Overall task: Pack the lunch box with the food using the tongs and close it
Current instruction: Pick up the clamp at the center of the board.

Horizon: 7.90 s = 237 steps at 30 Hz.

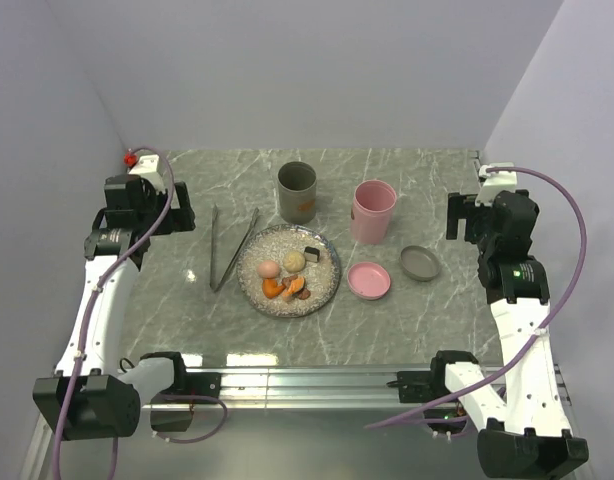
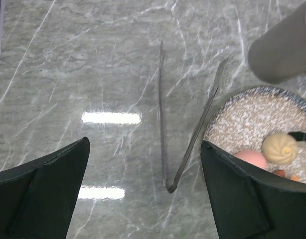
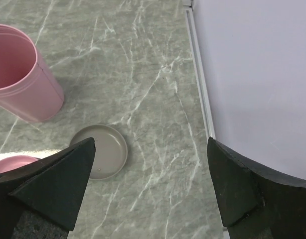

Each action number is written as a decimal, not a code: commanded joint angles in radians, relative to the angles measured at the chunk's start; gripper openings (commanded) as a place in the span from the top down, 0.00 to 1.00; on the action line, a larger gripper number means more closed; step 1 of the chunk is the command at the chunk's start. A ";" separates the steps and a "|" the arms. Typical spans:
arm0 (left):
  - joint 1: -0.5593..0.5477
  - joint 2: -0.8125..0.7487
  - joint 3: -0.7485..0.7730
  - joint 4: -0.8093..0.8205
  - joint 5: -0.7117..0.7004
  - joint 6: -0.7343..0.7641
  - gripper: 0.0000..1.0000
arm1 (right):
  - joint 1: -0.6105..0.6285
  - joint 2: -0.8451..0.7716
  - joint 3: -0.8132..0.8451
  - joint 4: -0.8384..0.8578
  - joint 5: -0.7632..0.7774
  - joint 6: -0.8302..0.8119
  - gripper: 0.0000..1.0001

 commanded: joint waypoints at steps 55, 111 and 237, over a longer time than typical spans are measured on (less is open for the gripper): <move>-0.216 0.507 -0.159 0.116 -0.212 0.300 0.01 | -0.001 0.114 0.143 -0.144 -0.182 -0.025 0.00; -0.044 0.507 -0.217 0.317 0.129 0.486 0.01 | -0.001 0.102 0.089 -0.147 -0.163 -0.044 0.00; -0.133 0.127 0.252 -0.528 0.707 0.438 0.28 | 0.483 0.278 0.381 -0.156 -0.416 -0.235 0.00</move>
